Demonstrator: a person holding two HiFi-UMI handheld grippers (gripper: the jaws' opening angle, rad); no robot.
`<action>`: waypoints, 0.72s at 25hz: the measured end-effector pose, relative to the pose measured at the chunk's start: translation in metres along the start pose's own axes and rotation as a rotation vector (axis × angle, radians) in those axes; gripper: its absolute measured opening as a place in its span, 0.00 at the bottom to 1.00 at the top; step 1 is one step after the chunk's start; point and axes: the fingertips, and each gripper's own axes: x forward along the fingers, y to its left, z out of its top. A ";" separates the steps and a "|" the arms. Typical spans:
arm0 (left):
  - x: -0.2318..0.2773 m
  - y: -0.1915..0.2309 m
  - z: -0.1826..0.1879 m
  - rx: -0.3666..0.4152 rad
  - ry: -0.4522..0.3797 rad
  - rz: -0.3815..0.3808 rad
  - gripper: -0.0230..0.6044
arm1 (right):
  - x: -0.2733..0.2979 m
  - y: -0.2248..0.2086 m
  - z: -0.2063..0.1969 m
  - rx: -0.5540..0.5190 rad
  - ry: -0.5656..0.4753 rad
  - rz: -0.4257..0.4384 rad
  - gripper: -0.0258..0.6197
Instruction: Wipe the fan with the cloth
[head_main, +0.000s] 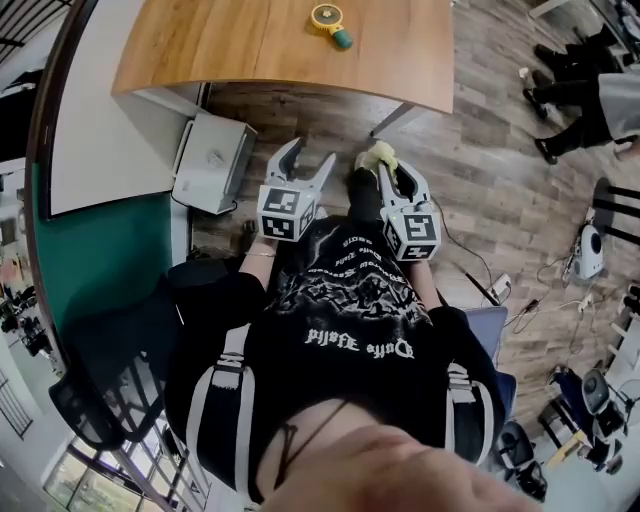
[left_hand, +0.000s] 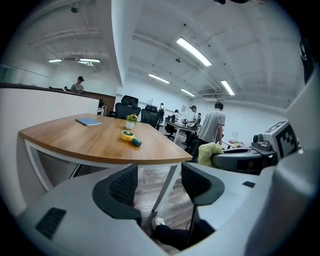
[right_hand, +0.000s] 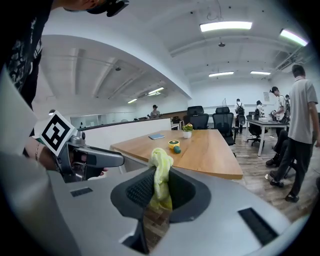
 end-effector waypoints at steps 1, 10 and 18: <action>0.006 0.000 0.002 0.003 0.004 0.003 0.50 | 0.005 -0.005 0.001 -0.002 0.002 0.010 0.14; 0.094 0.015 0.043 -0.009 0.028 0.101 0.50 | 0.095 -0.075 0.045 -0.052 0.014 0.152 0.14; 0.188 0.033 0.083 -0.084 0.046 0.251 0.50 | 0.186 -0.147 0.096 -0.124 0.023 0.283 0.14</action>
